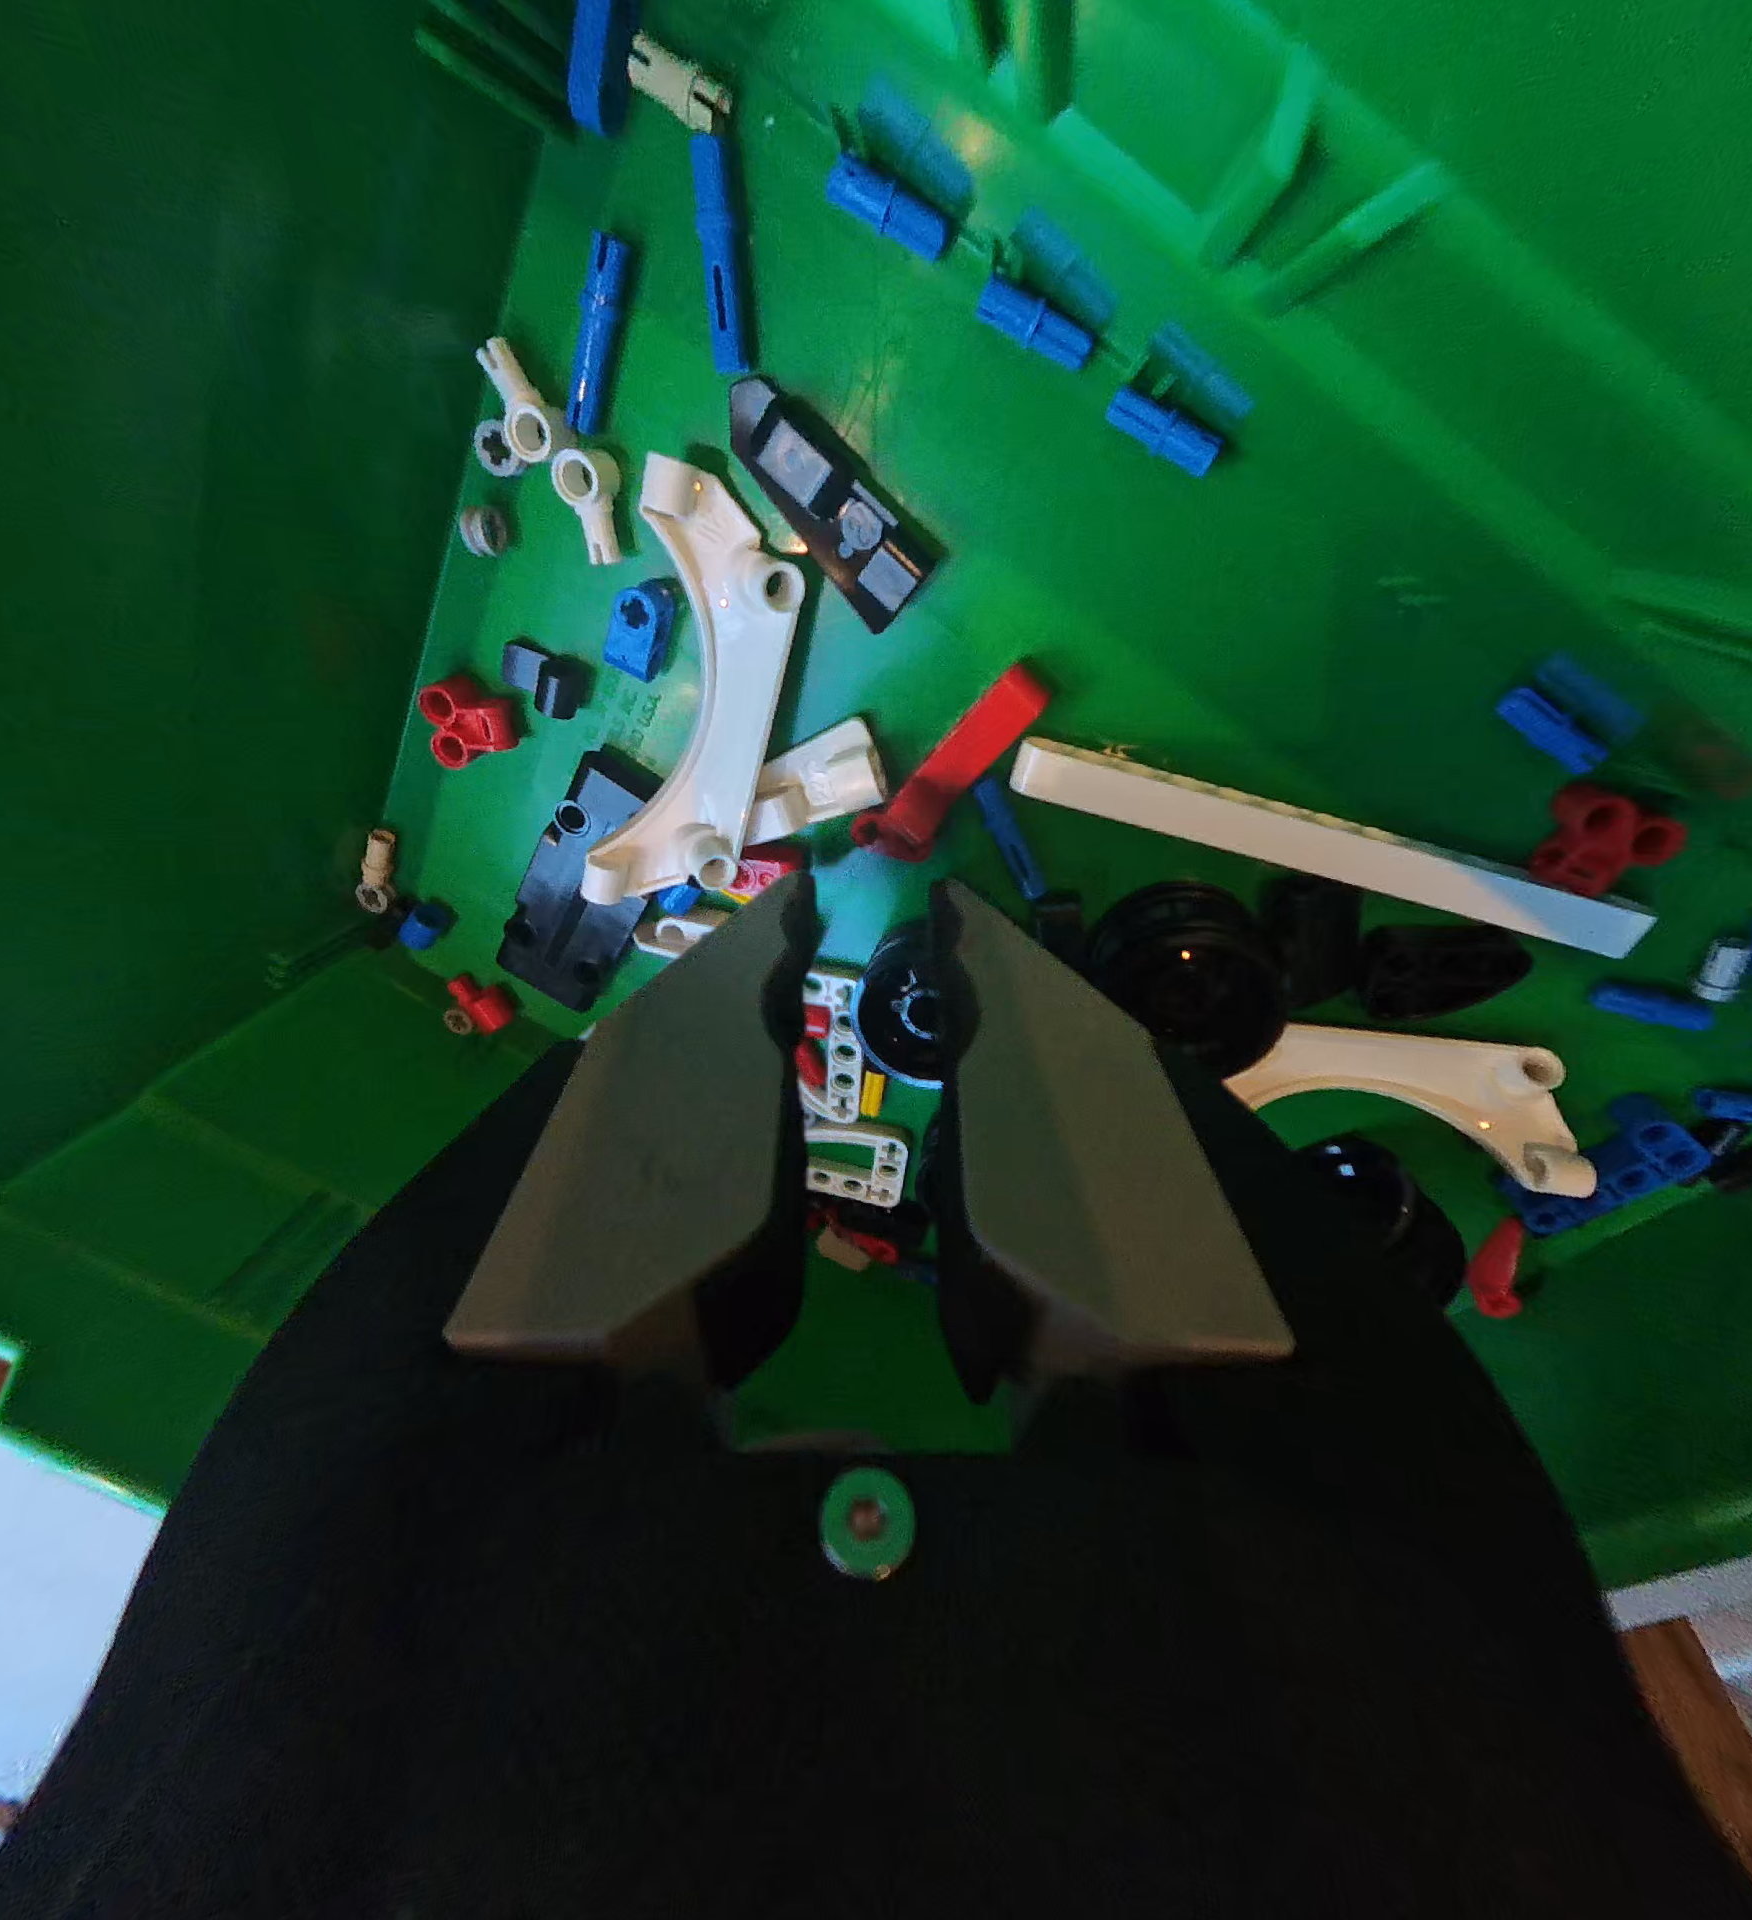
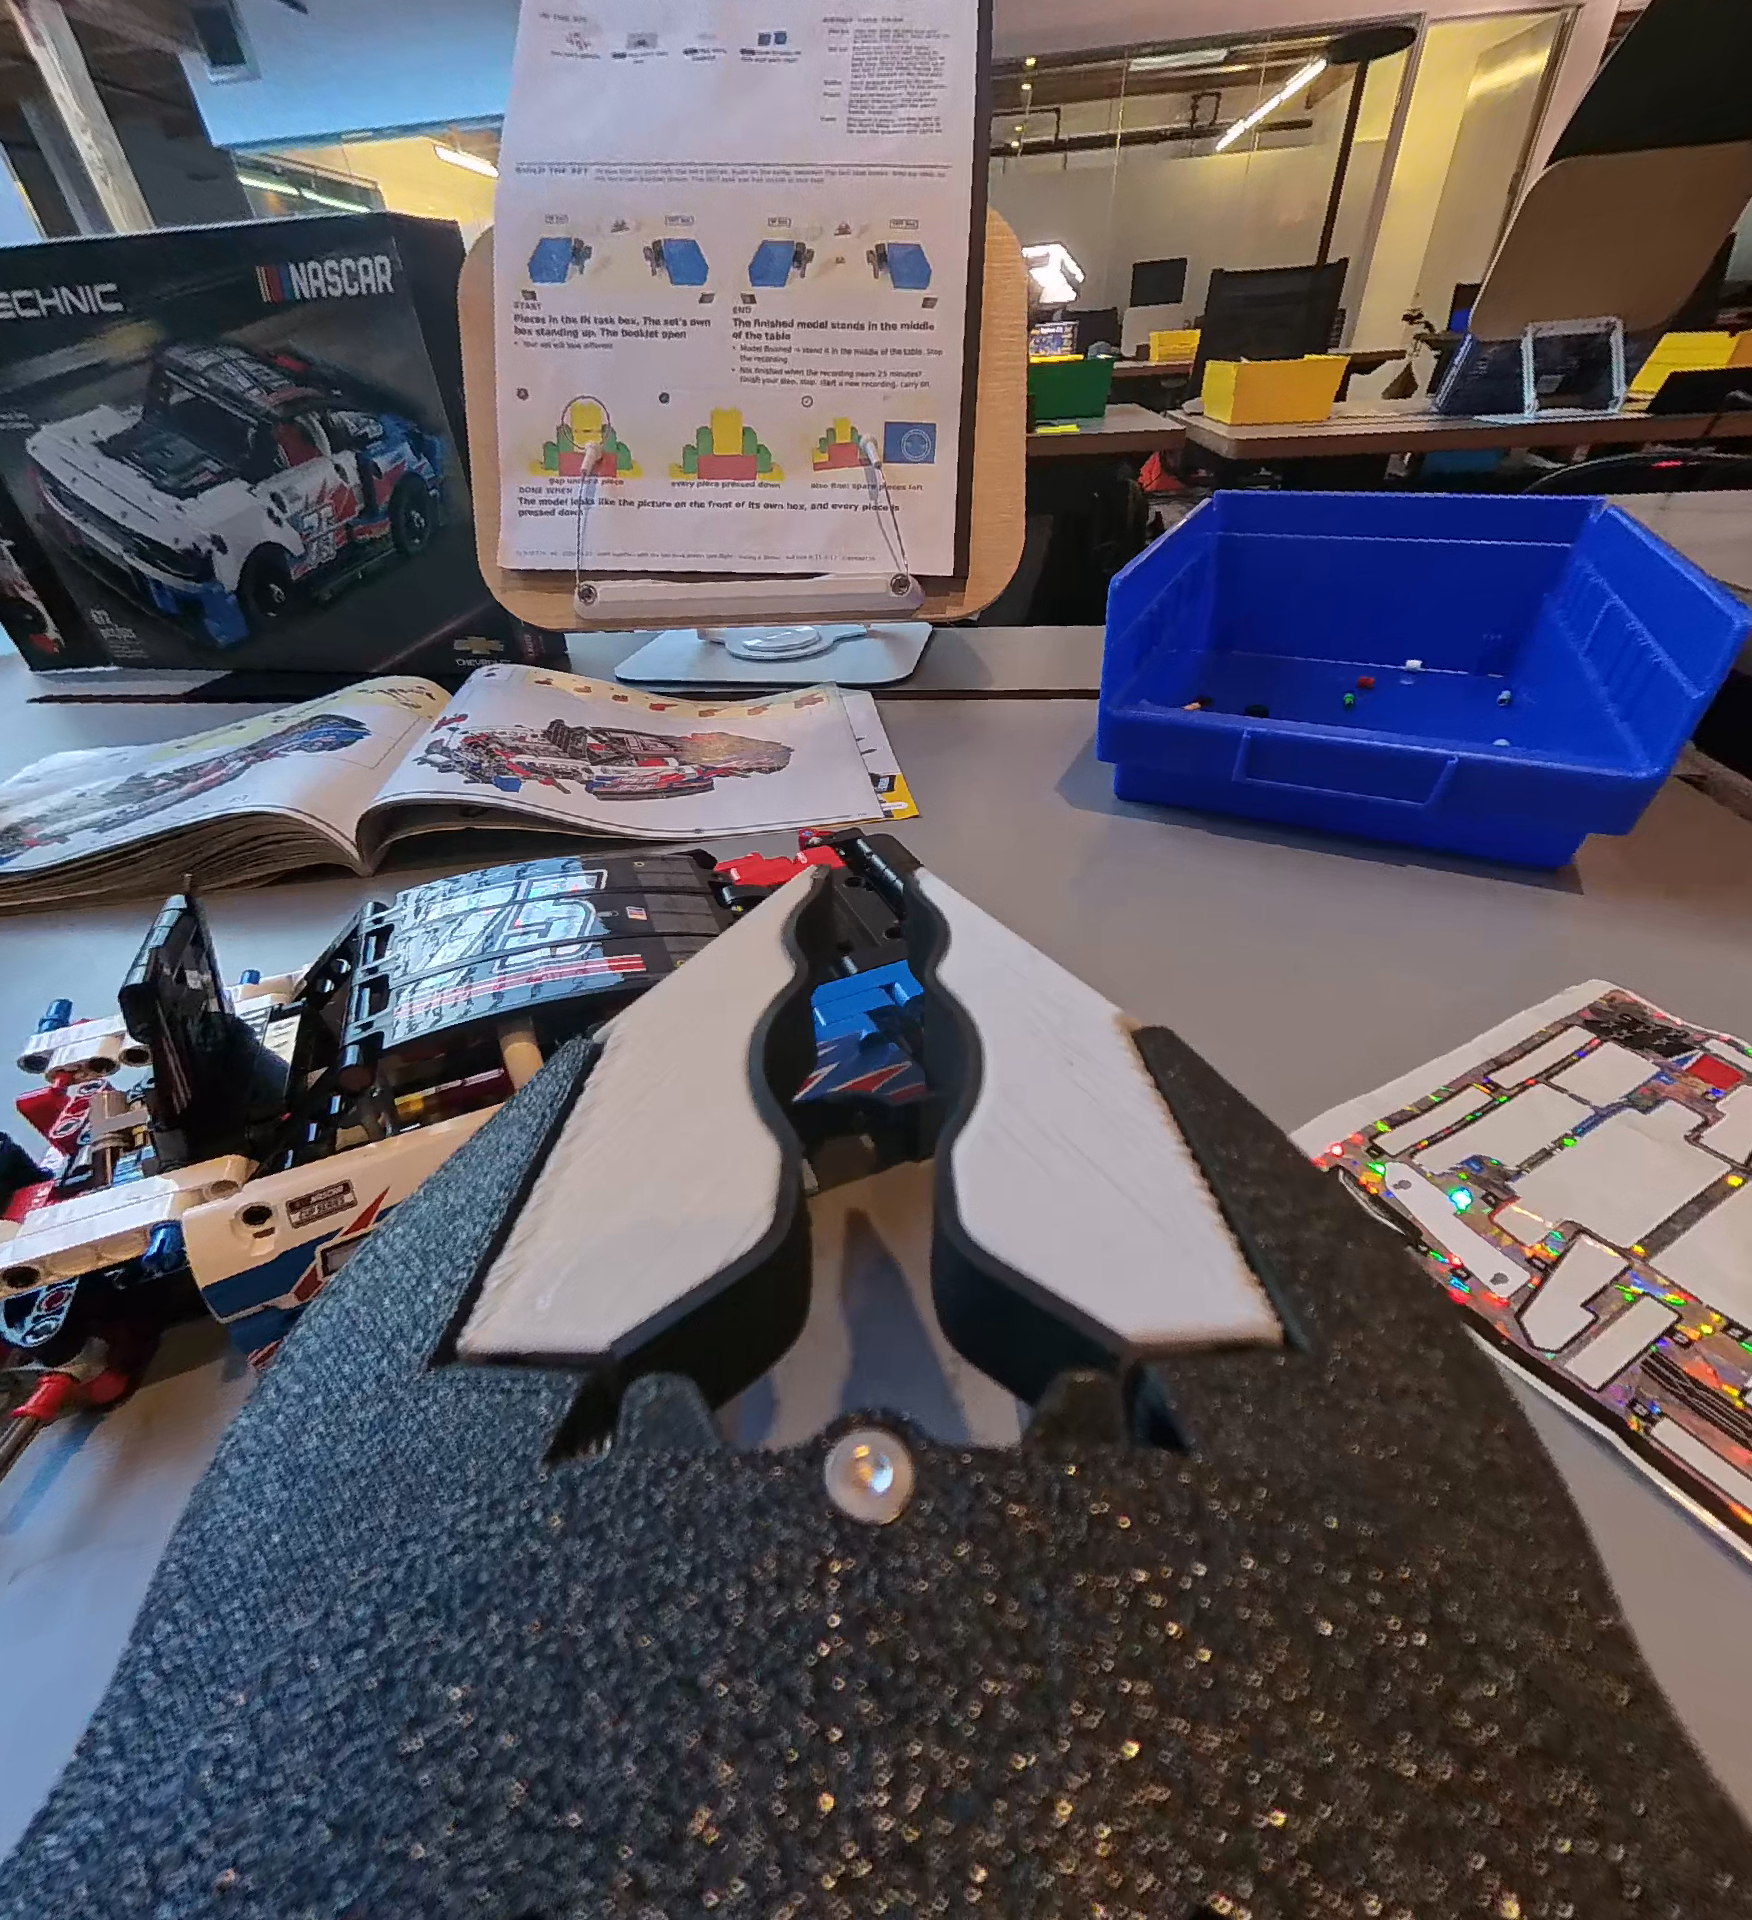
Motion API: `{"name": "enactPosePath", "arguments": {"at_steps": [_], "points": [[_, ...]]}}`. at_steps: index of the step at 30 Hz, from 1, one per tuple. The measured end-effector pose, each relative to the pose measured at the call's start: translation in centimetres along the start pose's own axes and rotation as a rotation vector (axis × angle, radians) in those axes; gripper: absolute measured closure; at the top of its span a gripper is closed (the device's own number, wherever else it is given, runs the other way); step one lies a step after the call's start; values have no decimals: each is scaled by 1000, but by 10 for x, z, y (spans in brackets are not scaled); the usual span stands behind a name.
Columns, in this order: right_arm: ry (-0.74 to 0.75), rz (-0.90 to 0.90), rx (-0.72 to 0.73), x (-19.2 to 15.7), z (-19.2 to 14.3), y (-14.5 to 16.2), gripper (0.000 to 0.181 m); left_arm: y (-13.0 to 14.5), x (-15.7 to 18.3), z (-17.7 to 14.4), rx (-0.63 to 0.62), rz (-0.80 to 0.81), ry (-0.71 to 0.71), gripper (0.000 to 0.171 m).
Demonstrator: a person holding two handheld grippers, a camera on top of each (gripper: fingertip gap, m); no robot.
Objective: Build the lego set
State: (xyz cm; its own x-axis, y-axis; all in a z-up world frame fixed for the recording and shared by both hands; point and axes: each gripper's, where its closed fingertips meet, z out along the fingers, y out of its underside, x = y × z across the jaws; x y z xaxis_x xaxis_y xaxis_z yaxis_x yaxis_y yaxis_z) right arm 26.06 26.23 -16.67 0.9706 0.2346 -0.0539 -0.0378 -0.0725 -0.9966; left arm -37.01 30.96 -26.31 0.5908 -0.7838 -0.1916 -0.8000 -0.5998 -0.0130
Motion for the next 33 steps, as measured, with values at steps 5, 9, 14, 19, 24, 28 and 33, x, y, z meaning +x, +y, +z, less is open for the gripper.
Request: {"name": "enactPosePath", "arguments": {"at_steps": [5, 9, 14, 19, 24, 28, 33], "points": [[-4, 2, 3, -1, 0, 0, 169, -8, 2, -1, 33, 74, 27, 147], [-10, 10, 12, -1, -2, -1, 169, -7, 0, 2, 3, 78, 53, 151], [-20, 36, 5, 0, -1, 0, 169, -10, 2, 2, 26, 82, 96, 160], [-26, 42, 10, -1, 0, -1, 169, -5, -2, 3, 21, 69, 95, 159], [-25, 35, 14, -2, -1, -1, 169, 1, -4, -9, 55, 53, 64, 159], [-26, 31, 14, -3, -1, -1, 169, -6, -4, -39, 161, 17, 18, 160], [-37, 26, 9, -7, -1, -1, 170, -21, 7, -86, 288, 44, -96, 160]]}}
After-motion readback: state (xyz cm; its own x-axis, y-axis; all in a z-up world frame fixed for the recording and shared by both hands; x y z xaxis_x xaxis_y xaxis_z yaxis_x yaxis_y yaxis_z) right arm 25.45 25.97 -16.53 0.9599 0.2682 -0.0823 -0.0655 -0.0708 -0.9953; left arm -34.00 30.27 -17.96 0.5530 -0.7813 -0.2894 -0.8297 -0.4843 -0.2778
